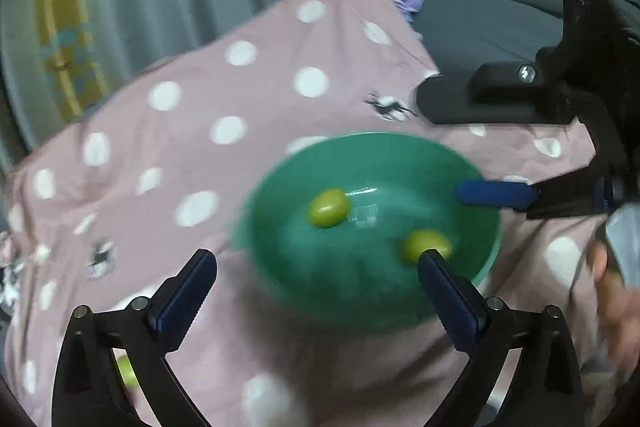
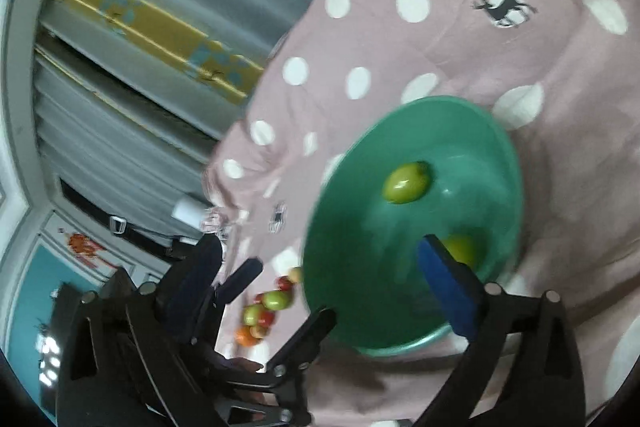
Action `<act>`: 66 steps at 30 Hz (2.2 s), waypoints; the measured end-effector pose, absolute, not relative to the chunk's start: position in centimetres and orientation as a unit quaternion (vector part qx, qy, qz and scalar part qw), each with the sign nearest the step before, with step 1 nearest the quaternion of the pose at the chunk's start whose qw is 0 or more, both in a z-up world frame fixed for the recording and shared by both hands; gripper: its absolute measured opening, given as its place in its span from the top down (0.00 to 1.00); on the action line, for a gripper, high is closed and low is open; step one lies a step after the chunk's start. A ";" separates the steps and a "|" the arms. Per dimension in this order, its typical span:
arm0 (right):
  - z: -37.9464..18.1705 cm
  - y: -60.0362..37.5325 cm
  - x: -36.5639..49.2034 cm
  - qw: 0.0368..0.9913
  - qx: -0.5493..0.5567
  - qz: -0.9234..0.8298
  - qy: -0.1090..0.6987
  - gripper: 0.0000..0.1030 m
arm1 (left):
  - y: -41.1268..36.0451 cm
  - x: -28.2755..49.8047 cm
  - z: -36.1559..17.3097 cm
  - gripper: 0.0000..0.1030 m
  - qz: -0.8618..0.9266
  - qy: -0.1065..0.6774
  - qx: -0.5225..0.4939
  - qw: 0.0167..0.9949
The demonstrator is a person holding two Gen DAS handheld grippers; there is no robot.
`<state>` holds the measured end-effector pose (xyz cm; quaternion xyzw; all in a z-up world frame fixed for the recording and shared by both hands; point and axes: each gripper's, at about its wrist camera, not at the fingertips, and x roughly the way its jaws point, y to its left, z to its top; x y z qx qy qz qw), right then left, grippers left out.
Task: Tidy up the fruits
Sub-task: 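Carry the green fruit into the green bowl and release it, then move the right gripper back to the remaining green fruits, then grasp a green oval fruit beside the orange with the right gripper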
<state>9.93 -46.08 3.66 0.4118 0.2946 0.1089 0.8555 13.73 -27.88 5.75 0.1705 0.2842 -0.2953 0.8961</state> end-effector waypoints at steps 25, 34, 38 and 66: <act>-4.1 -18.4 24.5 0.813 0.107 0.138 0.555 0.46 | -2.9 14.4 0.7 0.01 -0.166 0.393 0.053 0.903; -4.6 -18.3 24.8 0.826 0.123 0.157 0.527 0.56 | -0.1 14.1 0.1 0.01 -0.139 0.413 0.045 0.899; -4.5 -18.3 21.9 0.807 0.121 0.192 0.545 0.57 | -0.4 12.8 0.9 0.01 -0.179 0.396 0.042 0.900; -5.1 -19.7 18.7 0.768 0.185 0.255 0.558 0.47 | -7.4 15.5 -1.8 0.01 -0.216 0.453 0.093 0.860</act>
